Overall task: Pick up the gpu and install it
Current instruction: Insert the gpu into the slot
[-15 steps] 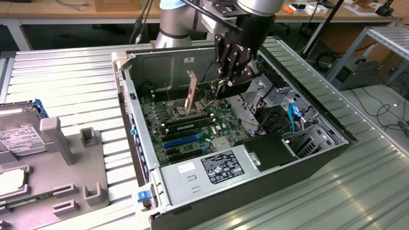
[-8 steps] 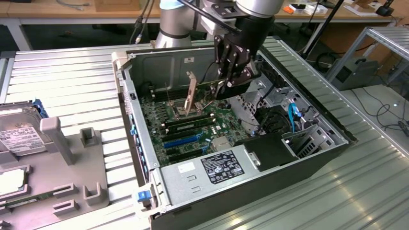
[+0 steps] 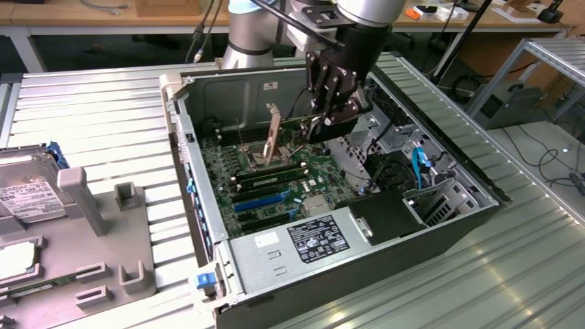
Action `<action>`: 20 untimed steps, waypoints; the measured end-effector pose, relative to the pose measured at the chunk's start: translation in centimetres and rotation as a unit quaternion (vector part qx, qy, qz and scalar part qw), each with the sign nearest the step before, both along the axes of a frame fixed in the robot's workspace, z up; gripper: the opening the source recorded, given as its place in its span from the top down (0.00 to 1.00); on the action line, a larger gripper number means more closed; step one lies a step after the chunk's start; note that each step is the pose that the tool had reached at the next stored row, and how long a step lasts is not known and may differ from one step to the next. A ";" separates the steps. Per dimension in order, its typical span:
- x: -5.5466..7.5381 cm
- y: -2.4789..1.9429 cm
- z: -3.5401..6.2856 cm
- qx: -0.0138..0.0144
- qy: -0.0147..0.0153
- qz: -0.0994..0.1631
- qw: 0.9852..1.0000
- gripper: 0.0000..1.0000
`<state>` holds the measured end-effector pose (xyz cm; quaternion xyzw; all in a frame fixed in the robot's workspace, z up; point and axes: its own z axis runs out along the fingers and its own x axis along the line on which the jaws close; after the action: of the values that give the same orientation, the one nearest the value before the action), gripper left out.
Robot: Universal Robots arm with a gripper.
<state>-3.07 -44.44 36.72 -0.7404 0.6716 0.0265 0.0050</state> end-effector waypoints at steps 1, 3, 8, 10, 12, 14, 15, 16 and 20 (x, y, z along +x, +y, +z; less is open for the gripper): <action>0.0 0.00 -0.01 0.000 0.000 0.000 1.000 0.73; 0.0 0.00 -0.05 0.000 0.000 0.000 1.000 0.73; -0.2 0.00 -0.20 0.000 0.000 0.000 1.000 0.73; -0.4 0.00 -0.27 0.000 0.000 0.000 1.000 0.73; -0.6 0.00 -0.33 0.000 0.000 0.000 1.000 0.73; -0.9 0.00 -0.41 0.000 0.000 0.000 1.000 0.73; -1.0 0.00 -0.44 0.000 0.000 0.000 1.000 0.73; -1.1 0.00 -0.47 0.000 0.000 0.000 1.000 0.73; -1.5 0.00 -0.59 0.000 0.000 0.000 1.000 0.73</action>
<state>-4.59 -44.44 36.13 -0.7404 0.6716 0.0265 0.0050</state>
